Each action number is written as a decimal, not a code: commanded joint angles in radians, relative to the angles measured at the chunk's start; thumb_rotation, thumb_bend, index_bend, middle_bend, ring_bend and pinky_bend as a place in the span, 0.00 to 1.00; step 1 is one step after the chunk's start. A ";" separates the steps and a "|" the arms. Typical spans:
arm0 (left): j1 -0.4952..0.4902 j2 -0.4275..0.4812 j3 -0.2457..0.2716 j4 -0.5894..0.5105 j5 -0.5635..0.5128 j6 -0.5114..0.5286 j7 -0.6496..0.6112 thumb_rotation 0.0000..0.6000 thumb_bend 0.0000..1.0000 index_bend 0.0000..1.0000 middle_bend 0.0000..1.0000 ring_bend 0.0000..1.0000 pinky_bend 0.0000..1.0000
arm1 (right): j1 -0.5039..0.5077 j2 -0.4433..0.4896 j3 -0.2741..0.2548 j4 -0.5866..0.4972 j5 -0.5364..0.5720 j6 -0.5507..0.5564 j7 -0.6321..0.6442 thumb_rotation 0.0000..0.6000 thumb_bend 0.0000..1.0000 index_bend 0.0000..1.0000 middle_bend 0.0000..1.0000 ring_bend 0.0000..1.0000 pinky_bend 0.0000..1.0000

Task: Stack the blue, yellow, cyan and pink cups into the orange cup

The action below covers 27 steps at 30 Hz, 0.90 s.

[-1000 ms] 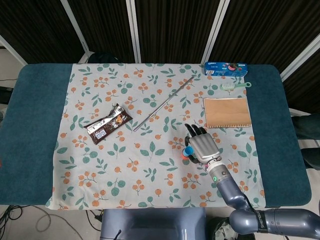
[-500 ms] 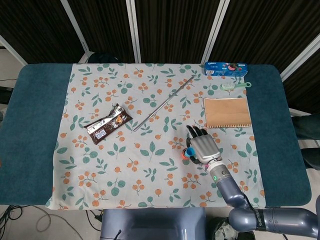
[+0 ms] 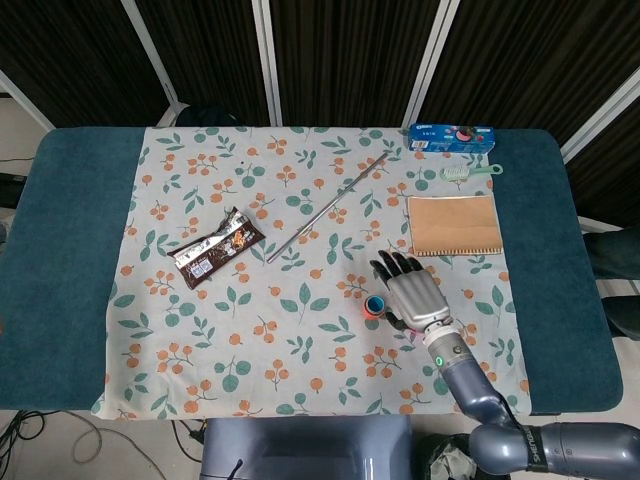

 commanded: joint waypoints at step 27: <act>0.001 0.001 0.002 -0.002 -0.001 -0.003 0.000 1.00 0.39 0.13 0.03 0.00 0.07 | -0.164 -0.053 -0.127 0.133 -0.169 0.034 0.121 1.00 0.40 0.36 0.00 0.07 0.16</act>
